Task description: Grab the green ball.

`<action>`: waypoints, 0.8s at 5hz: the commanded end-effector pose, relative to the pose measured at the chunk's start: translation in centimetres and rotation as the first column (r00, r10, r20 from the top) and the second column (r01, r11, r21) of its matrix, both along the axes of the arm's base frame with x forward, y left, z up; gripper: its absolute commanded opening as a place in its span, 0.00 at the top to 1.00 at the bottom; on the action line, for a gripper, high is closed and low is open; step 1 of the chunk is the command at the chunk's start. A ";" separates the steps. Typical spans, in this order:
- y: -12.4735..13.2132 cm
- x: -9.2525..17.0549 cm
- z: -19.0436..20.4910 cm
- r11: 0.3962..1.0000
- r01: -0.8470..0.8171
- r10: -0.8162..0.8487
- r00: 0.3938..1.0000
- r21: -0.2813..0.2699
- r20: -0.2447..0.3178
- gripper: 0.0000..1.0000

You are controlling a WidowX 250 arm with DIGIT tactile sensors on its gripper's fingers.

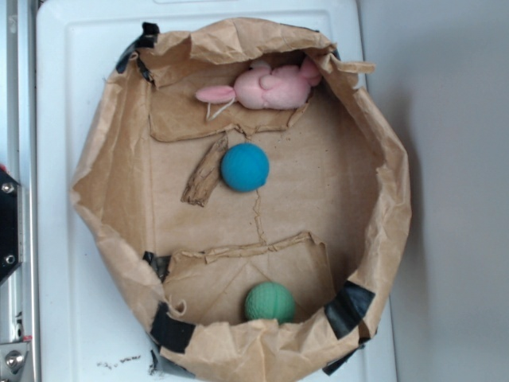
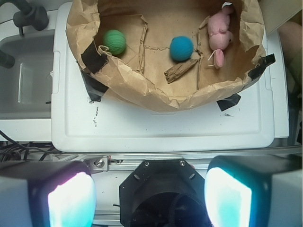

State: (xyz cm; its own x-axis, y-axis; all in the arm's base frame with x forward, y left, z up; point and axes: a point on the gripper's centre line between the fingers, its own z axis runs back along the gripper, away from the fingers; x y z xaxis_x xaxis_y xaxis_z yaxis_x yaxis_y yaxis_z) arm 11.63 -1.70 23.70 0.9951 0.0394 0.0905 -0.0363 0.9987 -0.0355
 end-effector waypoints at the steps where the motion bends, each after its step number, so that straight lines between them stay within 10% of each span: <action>1: 0.0 0.0 0.0 1.000 0.000 0.000 1.000 0.000 0.000 0.00; 4: -0.7 14.1 -5.0 0.996 -0.065 0.056 0.989 0.060 0.141 0.00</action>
